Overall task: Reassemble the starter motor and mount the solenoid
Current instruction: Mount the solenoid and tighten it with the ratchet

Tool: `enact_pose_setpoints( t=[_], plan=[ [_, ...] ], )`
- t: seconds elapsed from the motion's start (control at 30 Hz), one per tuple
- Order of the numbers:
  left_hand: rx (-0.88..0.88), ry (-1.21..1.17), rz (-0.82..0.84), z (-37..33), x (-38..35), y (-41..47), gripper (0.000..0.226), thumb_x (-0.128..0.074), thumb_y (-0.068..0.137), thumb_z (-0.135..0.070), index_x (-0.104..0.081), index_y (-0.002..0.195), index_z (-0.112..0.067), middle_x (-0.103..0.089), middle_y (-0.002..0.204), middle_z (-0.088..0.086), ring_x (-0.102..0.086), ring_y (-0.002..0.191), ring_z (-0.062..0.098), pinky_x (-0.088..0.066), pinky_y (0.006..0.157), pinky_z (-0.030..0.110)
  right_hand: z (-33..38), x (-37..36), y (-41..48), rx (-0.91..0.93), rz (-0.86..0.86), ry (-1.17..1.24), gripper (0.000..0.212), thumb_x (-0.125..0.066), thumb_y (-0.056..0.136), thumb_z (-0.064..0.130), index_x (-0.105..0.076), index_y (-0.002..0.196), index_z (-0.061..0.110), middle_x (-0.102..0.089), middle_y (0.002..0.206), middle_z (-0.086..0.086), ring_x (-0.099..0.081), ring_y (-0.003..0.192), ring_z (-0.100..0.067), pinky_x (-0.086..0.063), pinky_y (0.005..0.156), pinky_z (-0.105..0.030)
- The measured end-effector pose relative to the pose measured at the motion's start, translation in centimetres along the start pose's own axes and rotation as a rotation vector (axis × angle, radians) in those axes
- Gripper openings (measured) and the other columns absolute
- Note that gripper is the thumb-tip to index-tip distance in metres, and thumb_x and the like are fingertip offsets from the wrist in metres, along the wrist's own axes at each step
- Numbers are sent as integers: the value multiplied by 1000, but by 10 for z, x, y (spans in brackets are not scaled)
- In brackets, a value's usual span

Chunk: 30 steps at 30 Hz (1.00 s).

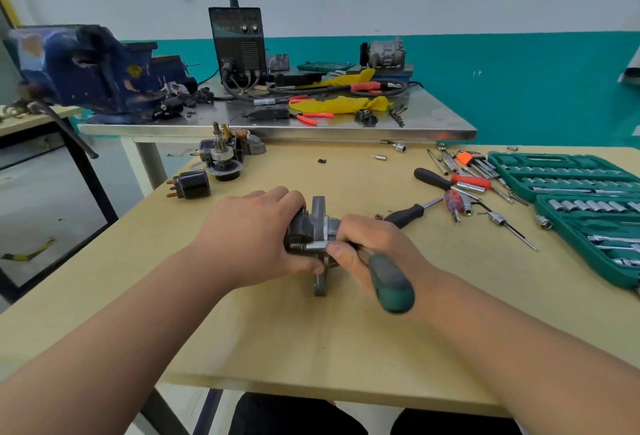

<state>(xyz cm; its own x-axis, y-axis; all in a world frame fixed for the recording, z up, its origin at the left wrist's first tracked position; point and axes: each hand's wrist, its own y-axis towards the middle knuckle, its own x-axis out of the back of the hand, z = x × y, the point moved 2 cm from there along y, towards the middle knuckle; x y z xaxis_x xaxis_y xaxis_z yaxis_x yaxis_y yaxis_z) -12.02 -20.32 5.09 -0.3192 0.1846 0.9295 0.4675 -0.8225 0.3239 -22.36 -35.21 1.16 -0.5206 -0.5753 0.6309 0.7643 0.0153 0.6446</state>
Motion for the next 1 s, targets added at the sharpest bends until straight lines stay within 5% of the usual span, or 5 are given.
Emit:
enact_pose_setpoints(
  t=[0.17,0.27,0.53,0.8,1.0],
  plan=[
    [-6,9,-45,0,-3,1,73,-32,61,-88,-49,105,-32,-54,91,-13,-54,78,12,-42,55,29,3,-2,1,288,12,-212,30,-57,88,22,-60,71,-3,-54,71,-14,-49,56,-25,-45,47,-38],
    [8,33,-66,-2,-4,1,68,-35,63,-85,-49,102,-31,-53,88,-12,-54,76,12,-42,54,28,3,1,3,378,14,-356,32,-56,89,24,-61,68,0,-55,68,-14,-48,52,-26,-44,45,-35],
    [30,86,-107,-6,-8,2,62,-36,70,-78,-52,100,-27,-54,87,-8,-54,73,16,-32,53,27,10,-12,1,-236,-47,115,36,-47,98,24,-46,65,10,-40,55,6,-40,54,-13,-38,53,-40],
    [32,71,-154,-8,-9,0,59,-49,73,-81,-51,93,-25,-53,82,-8,-51,68,17,-35,51,27,12,-12,0,-363,-28,189,39,-45,98,32,-52,68,10,-44,55,9,-42,53,-7,-37,51,-35],
    [81,91,-191,-14,-11,-5,57,-51,75,-73,-54,96,-21,-50,81,-4,-46,69,18,-36,60,30,14,-18,0,-555,-230,213,45,-44,94,39,-42,52,24,-43,46,14,-39,47,-5,-32,46,-22]
  ],
)
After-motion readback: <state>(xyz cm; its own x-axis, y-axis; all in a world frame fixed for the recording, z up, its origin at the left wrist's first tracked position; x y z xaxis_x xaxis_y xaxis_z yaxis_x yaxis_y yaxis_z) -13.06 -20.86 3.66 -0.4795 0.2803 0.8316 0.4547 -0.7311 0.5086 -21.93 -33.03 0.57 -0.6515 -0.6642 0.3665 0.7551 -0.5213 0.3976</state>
